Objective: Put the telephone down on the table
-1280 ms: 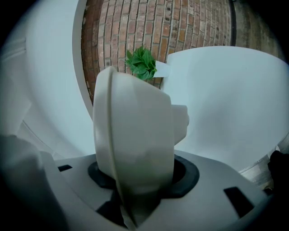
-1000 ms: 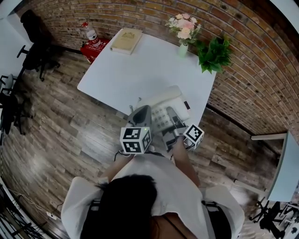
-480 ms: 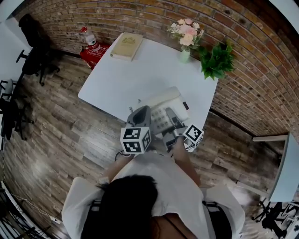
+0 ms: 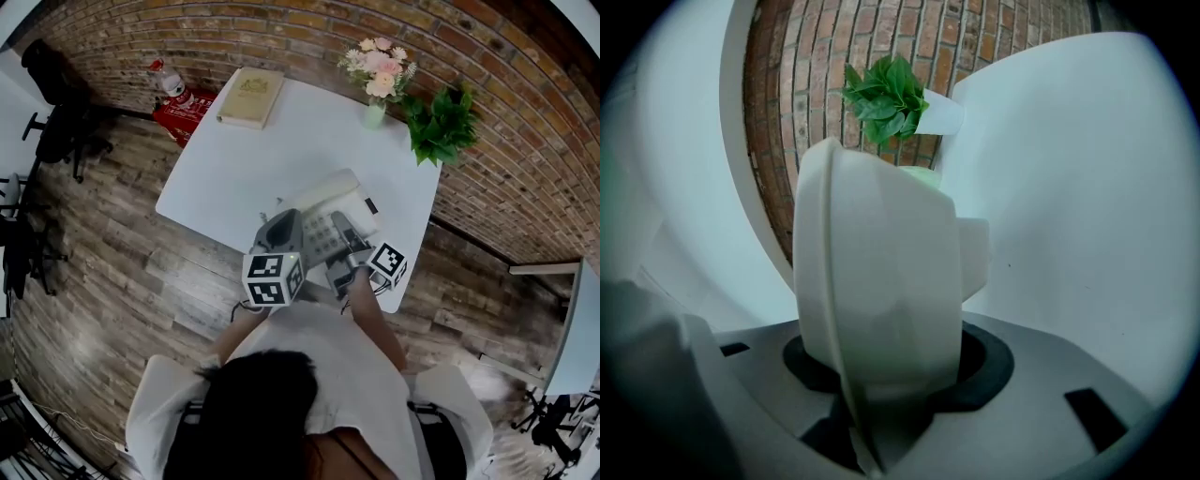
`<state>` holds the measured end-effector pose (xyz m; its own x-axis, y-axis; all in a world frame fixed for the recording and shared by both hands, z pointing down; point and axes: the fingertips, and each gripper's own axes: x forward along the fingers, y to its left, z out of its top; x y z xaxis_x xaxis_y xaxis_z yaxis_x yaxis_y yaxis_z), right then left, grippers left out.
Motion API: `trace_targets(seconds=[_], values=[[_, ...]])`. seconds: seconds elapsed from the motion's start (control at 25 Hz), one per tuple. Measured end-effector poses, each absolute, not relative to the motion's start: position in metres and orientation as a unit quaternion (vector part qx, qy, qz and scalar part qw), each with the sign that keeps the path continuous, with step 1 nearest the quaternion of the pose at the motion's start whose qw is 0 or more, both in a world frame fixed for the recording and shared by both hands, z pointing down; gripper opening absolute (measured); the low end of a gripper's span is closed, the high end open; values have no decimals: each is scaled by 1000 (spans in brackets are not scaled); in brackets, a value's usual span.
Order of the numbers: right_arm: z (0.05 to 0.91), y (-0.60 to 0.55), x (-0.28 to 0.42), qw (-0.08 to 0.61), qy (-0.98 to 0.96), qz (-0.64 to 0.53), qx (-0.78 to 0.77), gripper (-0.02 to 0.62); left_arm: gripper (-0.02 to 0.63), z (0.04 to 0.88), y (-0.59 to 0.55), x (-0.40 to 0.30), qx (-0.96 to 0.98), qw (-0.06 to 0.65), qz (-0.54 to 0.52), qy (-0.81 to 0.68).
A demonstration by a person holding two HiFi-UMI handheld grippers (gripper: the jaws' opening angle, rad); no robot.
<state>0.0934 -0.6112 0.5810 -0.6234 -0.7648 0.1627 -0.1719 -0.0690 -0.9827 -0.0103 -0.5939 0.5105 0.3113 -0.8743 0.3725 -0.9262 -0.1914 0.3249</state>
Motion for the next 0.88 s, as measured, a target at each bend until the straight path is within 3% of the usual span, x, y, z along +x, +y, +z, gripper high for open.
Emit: trace_targets(seconds=[0.88], values=[[636,-649,65,206,607,-661,-390,227,25,535,-653,-27,787,270,83,-548]])
